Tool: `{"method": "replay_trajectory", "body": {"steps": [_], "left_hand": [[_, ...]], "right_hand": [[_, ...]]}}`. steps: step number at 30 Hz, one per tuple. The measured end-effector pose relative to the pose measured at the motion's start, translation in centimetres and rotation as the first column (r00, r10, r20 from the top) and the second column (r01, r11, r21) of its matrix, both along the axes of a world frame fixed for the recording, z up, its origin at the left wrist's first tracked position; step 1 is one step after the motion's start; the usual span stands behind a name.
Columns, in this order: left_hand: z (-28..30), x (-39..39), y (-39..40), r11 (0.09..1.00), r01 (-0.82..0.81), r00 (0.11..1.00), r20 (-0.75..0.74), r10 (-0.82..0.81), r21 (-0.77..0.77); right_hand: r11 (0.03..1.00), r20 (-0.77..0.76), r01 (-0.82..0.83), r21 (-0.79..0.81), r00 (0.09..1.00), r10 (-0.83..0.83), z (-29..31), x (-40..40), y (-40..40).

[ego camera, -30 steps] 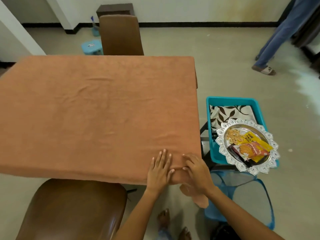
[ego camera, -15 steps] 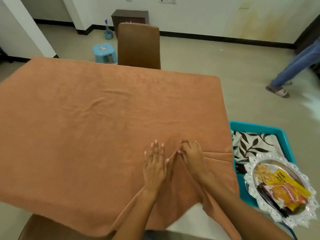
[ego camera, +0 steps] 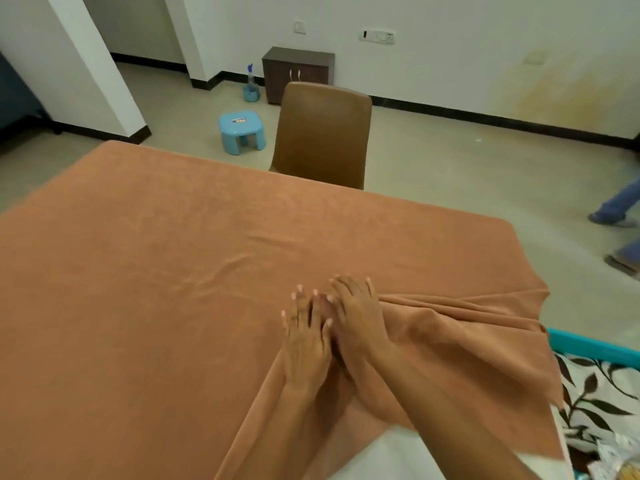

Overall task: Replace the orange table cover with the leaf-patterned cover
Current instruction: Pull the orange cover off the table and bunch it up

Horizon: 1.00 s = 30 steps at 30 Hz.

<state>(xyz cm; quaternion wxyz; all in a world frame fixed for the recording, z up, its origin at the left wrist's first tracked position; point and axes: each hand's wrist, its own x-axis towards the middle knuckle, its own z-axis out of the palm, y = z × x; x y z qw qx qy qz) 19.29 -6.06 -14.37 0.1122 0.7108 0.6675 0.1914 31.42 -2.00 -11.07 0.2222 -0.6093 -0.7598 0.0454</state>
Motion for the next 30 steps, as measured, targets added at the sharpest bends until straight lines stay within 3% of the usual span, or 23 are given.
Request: {"method": "replay_trajectory", "body": {"steps": [3,8,13,17,21,30], "left_hand": [[-2.7,-0.6,0.4,0.997,0.068,0.997,-0.024,-0.069,-0.047],[-1.9,2.0,1.1,0.993,0.117,0.993,0.001,-0.117,-0.009],[0.5,9.4,3.7,0.956,0.277,0.960,0.017,-0.280,0.093],[0.6,17.5,5.6,0.891,0.446,0.894,0.003,-0.448,0.084],[-1.3,21.3,6.9,0.888,0.459,0.887,-0.058,-0.458,-0.004],[-2.9,22.7,7.4,0.919,0.394,0.916,-0.089,-0.392,0.008]], "right_hand": [[0.991,0.145,0.008,-0.130,0.989,0.011,-3.4,1.8,-2.0],[0.994,0.084,-0.008,-0.108,0.996,0.017,-3.9,5.2,-3.2],[0.983,0.095,0.181,0.006,0.979,-0.181,-2.4,12.2,-1.5],[0.929,0.113,0.371,-0.003,0.923,-0.368,-1.1,18.8,1.3],[0.865,0.136,0.494,-0.084,0.866,-0.482,-0.8,24.3,4.5],[0.816,0.241,0.512,-0.267,0.856,-0.458,-3.5,29.7,10.3]]}}
